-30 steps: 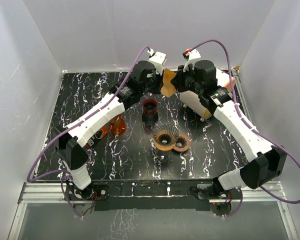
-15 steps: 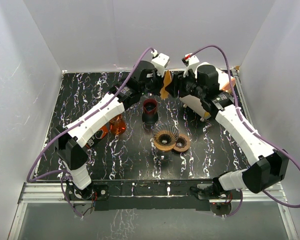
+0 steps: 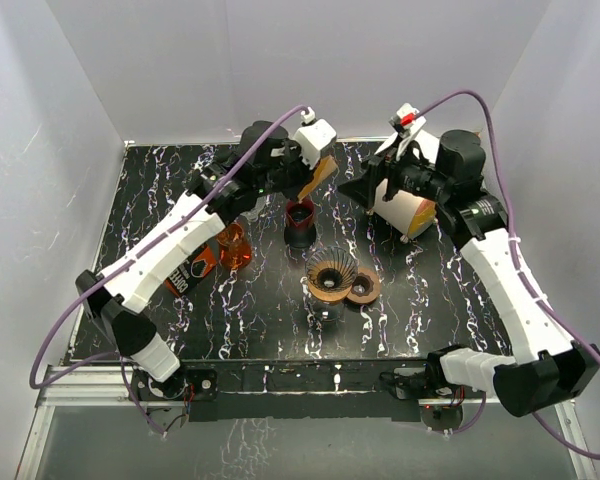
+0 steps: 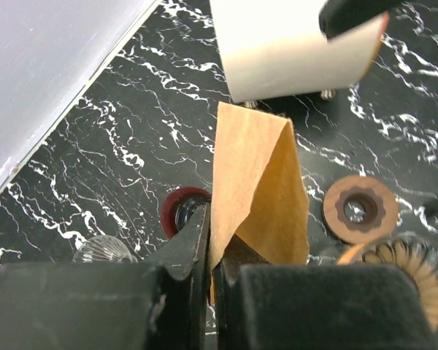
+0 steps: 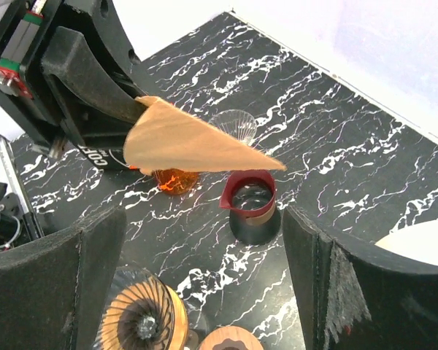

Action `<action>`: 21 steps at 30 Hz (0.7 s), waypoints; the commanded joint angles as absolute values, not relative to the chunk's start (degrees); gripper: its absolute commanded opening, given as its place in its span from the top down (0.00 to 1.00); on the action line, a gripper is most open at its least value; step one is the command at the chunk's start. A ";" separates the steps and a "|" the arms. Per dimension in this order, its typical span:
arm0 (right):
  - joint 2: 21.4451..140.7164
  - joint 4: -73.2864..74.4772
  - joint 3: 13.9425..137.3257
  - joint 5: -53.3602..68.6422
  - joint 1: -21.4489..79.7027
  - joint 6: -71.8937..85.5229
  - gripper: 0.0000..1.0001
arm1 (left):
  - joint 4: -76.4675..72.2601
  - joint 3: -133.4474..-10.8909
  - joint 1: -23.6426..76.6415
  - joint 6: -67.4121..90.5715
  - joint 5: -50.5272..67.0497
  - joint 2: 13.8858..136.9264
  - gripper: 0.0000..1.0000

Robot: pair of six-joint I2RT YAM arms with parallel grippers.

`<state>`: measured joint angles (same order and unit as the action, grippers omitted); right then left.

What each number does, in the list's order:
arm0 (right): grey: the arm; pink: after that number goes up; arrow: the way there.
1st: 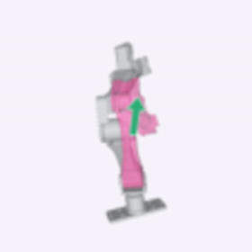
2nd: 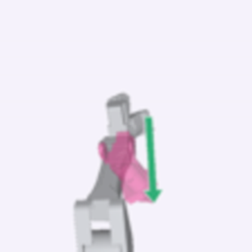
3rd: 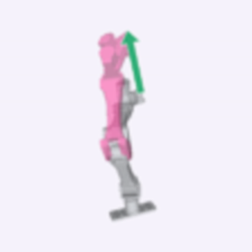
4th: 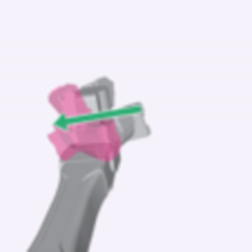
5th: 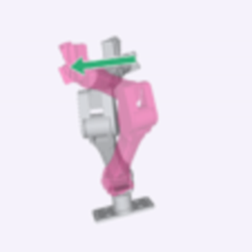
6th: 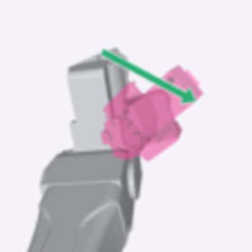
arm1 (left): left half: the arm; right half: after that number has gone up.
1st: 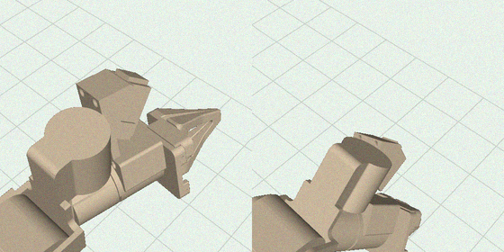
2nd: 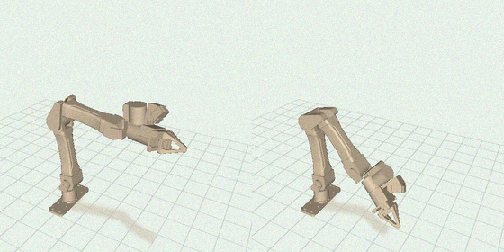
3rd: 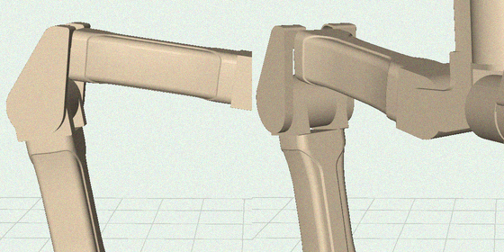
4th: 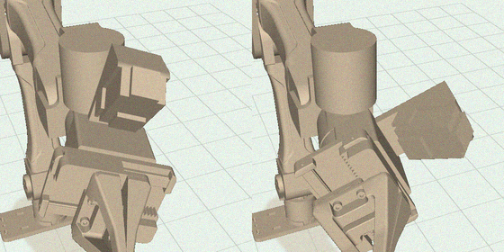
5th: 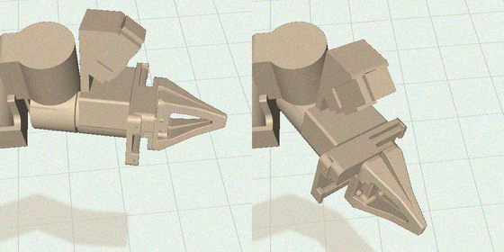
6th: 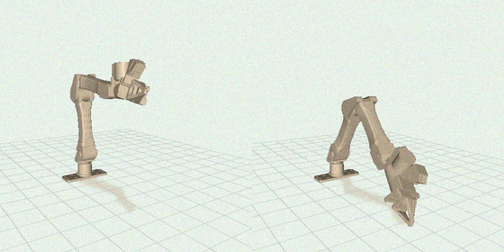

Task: Place the coffee filter in the dripper
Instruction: Place the coffee filter in the coffee dripper.

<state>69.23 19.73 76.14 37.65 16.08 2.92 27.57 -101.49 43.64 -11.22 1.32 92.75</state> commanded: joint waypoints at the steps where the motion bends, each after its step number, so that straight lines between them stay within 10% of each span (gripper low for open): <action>1: 64.71 22.06 76.42 41.89 13.72 -1.84 0.13 | 36.71 -104.31 43.33 -19.37 11.24 86.66 1.00; 11: 61.69 32.32 75.87 32.50 8.41 -4.45 0.09 | 63.44 -114.94 43.41 -31.48 28.38 88.83 1.00; 21: 62.91 39.14 76.18 31.52 6.50 -6.44 0.09 | 73.63 -120.28 48.65 -32.40 20.87 95.40 1.00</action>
